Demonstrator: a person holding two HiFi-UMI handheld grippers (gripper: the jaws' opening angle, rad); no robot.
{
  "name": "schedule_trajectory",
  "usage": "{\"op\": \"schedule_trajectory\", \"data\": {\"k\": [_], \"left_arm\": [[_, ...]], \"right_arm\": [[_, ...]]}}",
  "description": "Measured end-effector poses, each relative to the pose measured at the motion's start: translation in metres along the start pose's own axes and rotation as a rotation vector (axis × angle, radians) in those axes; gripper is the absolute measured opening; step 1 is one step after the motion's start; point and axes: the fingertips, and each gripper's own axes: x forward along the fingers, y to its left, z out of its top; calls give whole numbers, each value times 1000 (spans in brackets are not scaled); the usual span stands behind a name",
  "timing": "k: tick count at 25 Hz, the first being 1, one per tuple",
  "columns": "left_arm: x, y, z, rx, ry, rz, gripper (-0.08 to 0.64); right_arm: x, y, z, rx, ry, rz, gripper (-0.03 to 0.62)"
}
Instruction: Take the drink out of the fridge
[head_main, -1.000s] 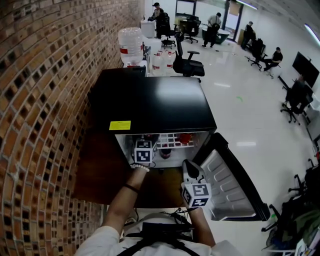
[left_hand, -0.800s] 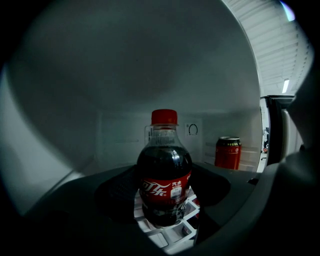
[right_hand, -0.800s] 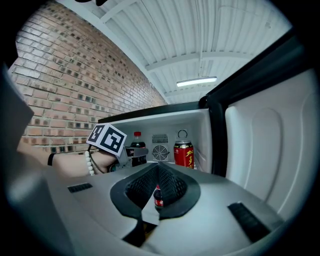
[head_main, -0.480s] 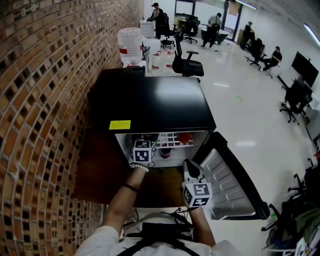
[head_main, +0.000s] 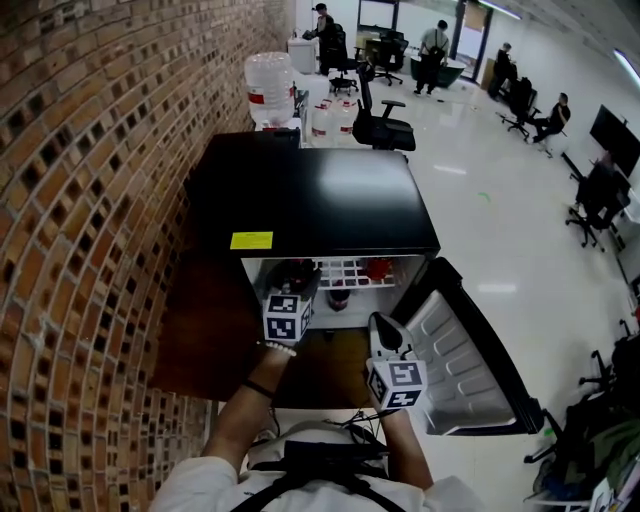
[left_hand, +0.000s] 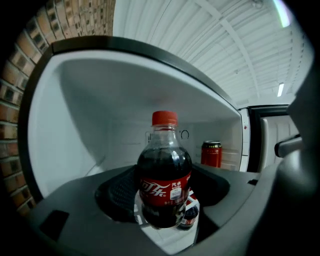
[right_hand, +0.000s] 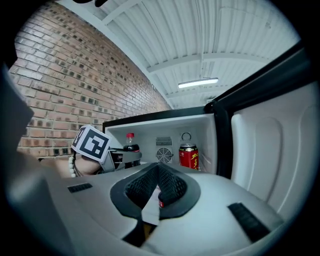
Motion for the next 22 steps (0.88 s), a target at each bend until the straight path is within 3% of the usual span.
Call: {"op": "schedule_trajectory", "data": {"k": [11, 16, 22], "left_arm": [[-67, 8, -25, -2, 0, -12, 310], [-91, 20, -57, 19, 6, -11, 310], [-114, 42, -105, -24, 80, 27, 310]], "right_arm": [[6, 38, 5, -16, -9, 55, 8], [10, 55, 4, -18, -10, 79, 8], [13, 68, -3, -10, 4, 89, 8]]}}
